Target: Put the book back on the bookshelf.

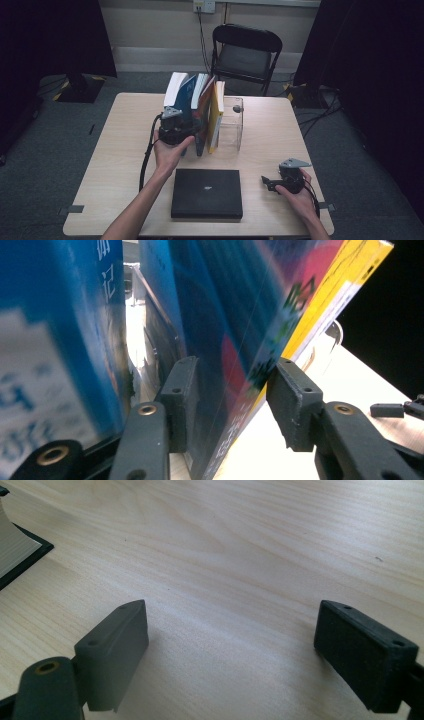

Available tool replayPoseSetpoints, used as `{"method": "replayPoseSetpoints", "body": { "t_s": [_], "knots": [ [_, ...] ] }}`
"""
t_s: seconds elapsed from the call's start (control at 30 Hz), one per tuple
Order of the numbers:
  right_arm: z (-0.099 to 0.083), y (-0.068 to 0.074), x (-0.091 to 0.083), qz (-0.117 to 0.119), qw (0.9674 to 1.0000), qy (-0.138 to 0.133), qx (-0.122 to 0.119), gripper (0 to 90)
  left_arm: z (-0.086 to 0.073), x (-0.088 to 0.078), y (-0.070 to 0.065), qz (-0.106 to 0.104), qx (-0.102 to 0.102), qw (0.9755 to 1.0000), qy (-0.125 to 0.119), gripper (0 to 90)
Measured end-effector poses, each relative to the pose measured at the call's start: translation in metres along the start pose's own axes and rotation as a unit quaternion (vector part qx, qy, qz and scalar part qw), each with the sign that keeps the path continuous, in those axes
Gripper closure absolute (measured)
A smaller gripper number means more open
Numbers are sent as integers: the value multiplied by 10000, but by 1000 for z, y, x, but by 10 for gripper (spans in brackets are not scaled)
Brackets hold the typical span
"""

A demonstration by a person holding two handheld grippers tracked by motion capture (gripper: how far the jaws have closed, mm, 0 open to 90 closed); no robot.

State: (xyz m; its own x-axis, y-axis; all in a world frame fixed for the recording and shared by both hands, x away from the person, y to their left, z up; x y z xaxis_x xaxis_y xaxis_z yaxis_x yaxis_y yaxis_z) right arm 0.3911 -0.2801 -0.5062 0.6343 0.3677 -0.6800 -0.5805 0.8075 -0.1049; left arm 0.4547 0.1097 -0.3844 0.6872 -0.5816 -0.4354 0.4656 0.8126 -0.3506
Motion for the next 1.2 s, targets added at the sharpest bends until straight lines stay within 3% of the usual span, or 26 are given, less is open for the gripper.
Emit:
{"method": "replayPoseSetpoints", "body": {
  "t_s": [0.07,0.2,0.53,0.73,0.77,0.83,0.9,1.03,1.1,1.2],
  "knots": [
    [0,0,0,0,10000,0,-1,140,-3,-2,2,-3,38,10000,26,536],
    [0,0,0,0,10000,0,-1,140,-7,-8,6,-120,-89,9999,84,572],
    [0,0,0,3,10000,2,-6,141,-23,-23,18,-35,222,9993,298,564],
    [3,4,-2,104,9999,99,-80,171,-41,-35,29,-99,146,9993,341,567],
    [4,6,-3,148,9998,85,-72,176,-44,-38,31,-98,77,9994,314,567],
    [8,10,-5,221,9997,-15,-92,180,-48,-44,36,-43,168,9993,331,566],
    [12,16,-8,305,9994,-121,-123,194,-52,-51,41,-112,30,9991,406,561],
    [22,31,-14,595,9973,-352,-237,195,-65,-61,46,-43,-35,9986,534,550],
    [27,39,-18,715,9959,-459,-313,195,-69,-66,47,3,112,9977,668,541],
    [34,51,-23,843,9940,-598,-349,192,-76,-75,46,-17,149,9973,717,527]
  ]
}}
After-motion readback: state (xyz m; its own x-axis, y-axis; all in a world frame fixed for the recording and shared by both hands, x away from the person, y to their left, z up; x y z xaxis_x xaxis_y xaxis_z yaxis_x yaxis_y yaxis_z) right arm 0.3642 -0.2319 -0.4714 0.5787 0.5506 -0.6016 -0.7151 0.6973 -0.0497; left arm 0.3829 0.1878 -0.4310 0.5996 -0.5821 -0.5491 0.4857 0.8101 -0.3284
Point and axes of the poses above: each handheld gripper's, and its own axes: x roughly forward along the jaws, z roughly out of its top, y roughly to its left, the point moved 1 cm from there along x, roughly forward along the jaws, and after that the axes turned 8 degrees about -x, right-handed, at the moved point
